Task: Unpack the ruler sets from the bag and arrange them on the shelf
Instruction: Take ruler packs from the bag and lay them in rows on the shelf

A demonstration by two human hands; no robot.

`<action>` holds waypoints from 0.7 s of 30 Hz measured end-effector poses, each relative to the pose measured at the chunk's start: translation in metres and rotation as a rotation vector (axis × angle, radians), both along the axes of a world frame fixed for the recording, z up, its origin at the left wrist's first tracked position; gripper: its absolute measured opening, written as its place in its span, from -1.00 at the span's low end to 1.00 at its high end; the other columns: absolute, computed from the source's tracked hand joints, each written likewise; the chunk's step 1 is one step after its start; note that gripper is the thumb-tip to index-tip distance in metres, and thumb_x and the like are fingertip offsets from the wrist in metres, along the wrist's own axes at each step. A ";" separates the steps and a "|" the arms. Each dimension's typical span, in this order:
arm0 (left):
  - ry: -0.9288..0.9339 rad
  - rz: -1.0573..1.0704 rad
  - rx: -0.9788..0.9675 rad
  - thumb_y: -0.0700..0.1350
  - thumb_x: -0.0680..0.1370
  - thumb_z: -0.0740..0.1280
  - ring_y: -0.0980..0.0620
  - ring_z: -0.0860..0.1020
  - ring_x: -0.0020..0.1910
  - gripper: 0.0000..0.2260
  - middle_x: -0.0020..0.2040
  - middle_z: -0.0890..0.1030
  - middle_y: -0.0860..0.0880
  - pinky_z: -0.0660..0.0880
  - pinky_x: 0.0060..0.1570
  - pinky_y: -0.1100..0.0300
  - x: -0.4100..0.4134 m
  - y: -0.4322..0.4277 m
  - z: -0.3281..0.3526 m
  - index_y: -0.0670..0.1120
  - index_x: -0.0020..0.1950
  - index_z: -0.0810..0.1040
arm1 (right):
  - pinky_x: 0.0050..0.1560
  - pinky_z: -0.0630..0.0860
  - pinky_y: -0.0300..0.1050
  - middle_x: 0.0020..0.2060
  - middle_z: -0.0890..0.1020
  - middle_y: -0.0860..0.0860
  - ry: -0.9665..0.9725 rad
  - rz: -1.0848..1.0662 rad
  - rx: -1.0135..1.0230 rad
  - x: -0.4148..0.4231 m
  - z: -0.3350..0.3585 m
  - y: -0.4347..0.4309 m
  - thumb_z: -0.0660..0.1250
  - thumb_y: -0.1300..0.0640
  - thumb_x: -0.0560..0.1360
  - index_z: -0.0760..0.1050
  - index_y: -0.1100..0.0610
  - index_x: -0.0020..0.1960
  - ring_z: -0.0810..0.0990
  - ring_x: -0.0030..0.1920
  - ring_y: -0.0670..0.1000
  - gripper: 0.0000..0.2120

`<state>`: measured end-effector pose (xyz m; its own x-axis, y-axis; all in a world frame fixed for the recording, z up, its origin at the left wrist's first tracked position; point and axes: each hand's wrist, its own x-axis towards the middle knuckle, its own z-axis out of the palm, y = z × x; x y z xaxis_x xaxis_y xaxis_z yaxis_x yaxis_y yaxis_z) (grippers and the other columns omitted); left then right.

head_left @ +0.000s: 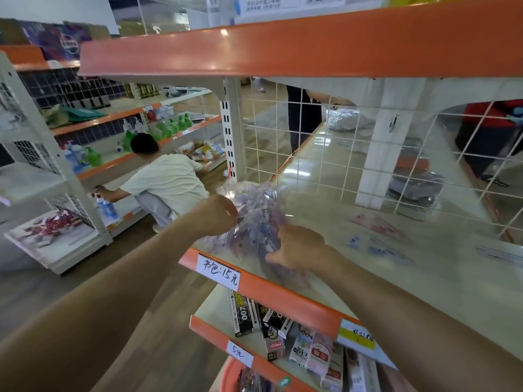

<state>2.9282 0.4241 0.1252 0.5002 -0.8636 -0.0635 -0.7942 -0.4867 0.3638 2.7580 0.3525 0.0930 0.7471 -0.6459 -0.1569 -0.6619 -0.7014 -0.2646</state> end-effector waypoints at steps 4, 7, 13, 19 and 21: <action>0.029 -0.030 -0.010 -0.16 0.51 0.26 -0.01 0.55 -0.02 -0.79 0.07 0.62 -0.04 0.45 -0.01 0.22 -0.004 -0.002 -0.004 -0.07 0.04 0.66 | -0.44 0.16 -0.17 -0.48 0.28 0.00 -0.061 -0.005 0.197 -0.008 -0.001 -0.011 0.37 0.10 0.41 0.22 0.11 -0.43 0.26 -0.47 -0.03 -0.62; 0.042 -0.047 -0.012 -0.18 0.49 0.26 0.02 0.52 -0.04 -0.79 0.02 0.62 -0.01 0.41 -0.03 0.25 -0.007 -0.002 -0.005 -0.06 -0.01 0.67 | -0.44 0.18 -0.19 -0.51 0.30 0.02 -0.159 -0.042 0.435 -0.020 0.000 -0.016 0.35 0.19 0.43 0.26 0.13 -0.48 0.25 -0.48 -0.03 -0.62; 0.137 0.010 -0.068 -0.23 0.49 0.21 0.04 0.43 -0.24 -0.80 -0.21 0.56 -0.11 0.36 -0.30 0.31 -0.018 -0.008 -0.007 -0.29 -0.13 0.60 | -0.44 0.35 -0.26 -0.41 0.48 0.08 -0.247 -0.152 0.604 -0.049 0.006 -0.022 0.28 0.29 0.46 0.47 0.21 -0.29 0.42 -0.41 -0.01 -0.85; 0.382 0.030 -0.072 -0.26 0.51 0.22 -0.03 0.50 -0.36 -0.81 -0.27 0.59 -0.17 0.46 -0.36 0.24 -0.041 -0.013 -0.003 -0.33 -0.11 0.60 | -0.35 0.39 -0.22 -0.30 0.54 0.10 -0.299 -0.196 0.554 -0.061 0.011 -0.026 0.27 0.29 0.45 0.56 0.32 -0.07 0.48 -0.35 -0.02 -0.86; 0.399 0.032 -0.047 -0.24 0.52 0.23 0.00 0.52 -0.39 -0.81 -0.30 0.60 -0.13 0.48 -0.36 0.21 -0.045 -0.015 -0.003 -0.30 -0.10 0.61 | -0.27 0.38 -0.12 -0.31 0.50 0.13 -0.301 -0.217 0.534 -0.062 0.010 -0.028 0.28 0.29 0.43 0.55 0.37 -0.13 0.43 -0.30 0.03 -0.86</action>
